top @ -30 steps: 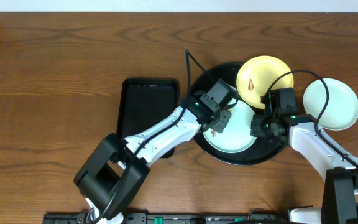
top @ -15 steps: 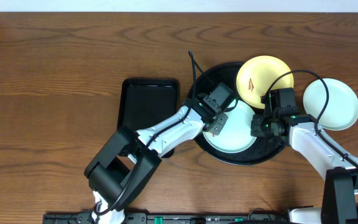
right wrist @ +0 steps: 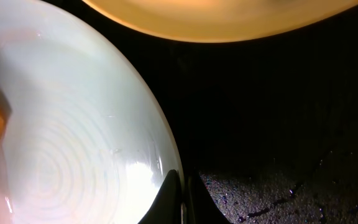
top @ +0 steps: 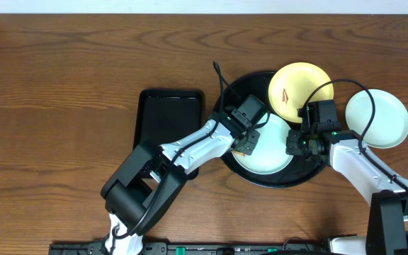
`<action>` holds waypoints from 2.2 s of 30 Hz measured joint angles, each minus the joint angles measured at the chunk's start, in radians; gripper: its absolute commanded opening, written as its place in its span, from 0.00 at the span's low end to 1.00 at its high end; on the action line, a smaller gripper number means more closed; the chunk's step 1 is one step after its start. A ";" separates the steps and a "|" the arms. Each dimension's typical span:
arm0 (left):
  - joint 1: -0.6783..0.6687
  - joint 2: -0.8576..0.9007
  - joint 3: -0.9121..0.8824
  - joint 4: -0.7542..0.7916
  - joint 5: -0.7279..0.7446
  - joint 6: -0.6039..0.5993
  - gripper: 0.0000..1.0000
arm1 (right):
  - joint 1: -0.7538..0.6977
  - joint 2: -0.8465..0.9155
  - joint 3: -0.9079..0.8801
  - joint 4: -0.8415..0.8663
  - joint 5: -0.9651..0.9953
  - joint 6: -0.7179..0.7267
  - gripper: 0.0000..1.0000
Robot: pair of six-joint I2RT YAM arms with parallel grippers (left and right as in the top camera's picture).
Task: Clean dirty plates on tray and stack at the side
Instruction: 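Scrub the red stain on the light green plate with the sponge, then carry the sponge back into the black rectangular tray, left gripper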
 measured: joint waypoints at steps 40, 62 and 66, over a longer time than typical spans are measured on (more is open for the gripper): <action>0.413 -0.328 0.042 -0.245 0.260 -0.136 0.08 | 0.000 0.000 0.000 -0.001 0.001 0.000 0.01; 0.475 -0.140 -0.089 -0.218 -0.088 -0.071 0.67 | 0.000 0.000 0.000 0.002 -0.002 -0.002 0.28; 0.475 -0.140 -0.089 -0.217 -0.093 -0.070 0.75 | 0.000 0.000 0.000 0.002 -0.003 -0.003 0.29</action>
